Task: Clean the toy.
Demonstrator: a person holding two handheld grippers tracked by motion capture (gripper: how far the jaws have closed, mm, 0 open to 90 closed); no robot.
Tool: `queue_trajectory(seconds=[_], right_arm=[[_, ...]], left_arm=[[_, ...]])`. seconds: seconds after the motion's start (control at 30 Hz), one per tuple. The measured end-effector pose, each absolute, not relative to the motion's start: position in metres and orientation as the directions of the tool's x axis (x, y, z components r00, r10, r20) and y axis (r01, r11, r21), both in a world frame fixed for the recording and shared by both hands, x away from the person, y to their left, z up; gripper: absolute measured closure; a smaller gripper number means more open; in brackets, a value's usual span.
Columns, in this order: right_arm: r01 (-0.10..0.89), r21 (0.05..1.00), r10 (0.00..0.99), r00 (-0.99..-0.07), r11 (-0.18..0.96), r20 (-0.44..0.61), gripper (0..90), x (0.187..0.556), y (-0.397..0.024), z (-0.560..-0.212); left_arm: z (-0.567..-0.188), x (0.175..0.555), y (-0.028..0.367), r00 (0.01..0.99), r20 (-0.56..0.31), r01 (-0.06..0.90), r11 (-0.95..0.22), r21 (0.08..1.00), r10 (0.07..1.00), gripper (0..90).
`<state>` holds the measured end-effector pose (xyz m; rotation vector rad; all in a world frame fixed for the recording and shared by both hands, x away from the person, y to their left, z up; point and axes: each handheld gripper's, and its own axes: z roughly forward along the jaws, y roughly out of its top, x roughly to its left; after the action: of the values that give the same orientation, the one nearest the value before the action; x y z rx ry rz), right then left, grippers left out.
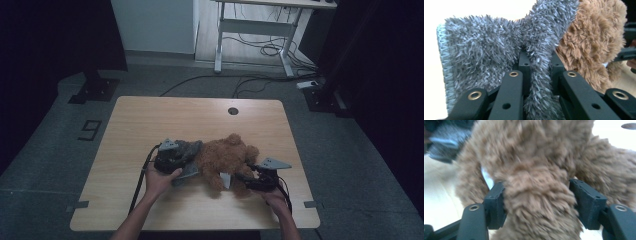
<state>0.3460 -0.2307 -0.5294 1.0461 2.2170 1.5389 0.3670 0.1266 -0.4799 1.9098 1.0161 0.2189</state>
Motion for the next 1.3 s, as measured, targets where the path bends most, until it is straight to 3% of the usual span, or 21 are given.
queue_trajectory(seconds=[0.17,0.37,0.53,0.73,0.83,1.07,1.23,1.3], right_arm=[[0.407,0.899,0.662,-0.721,0.164,0.206,32.4,0.347,-0.223,-0.523],[0.409,0.888,0.647,-0.739,0.21,0.187,46.0,0.347,-0.214,-0.532],[0.414,0.871,0.657,-0.739,0.266,0.151,51.6,0.343,-0.215,-0.539],[0.424,0.856,0.668,-0.732,0.295,0.132,53.5,0.344,-0.213,-0.545],[0.417,0.86,0.67,-0.732,0.293,0.126,53.5,0.343,-0.213,-0.545],[0.41,0.863,0.669,-0.734,0.296,0.119,54.5,0.342,-0.214,-0.546],[0.417,0.855,0.685,-0.721,0.307,0.106,56.2,0.342,-0.213,-0.549],[0.419,0.855,0.685,-0.721,0.306,0.108,56.2,0.342,-0.213,-0.549]], left_arm=[[-0.482,0.357,0.126,0.651,-0.239,0.55,-0.231,0.803,0.72,77.6],[-0.489,0.346,0.135,0.65,-0.277,0.553,-0.191,0.811,0.707,77.6],[-0.473,0.338,0.131,0.664,-0.272,0.548,-0.205,0.811,0.697,77.1],[-0.438,0.342,0.102,0.707,-0.191,0.48,-0.263,0.837,0.681,76.3],[-0.421,0.355,0.065,0.738,-0.178,0.457,-0.287,0.842,0.651,76.3],[-0.429,0.382,-0.003,0.755,-0.142,0.479,-0.391,0.786,0.64,75.9],[-0.452,0.39,0.009,0.732,-0.203,0.52,-0.341,0.783,0.651,76.7],[-0.45,0.389,0.019,0.72,-0.172,0.512,-0.348,0.786,0.672,76.9]])
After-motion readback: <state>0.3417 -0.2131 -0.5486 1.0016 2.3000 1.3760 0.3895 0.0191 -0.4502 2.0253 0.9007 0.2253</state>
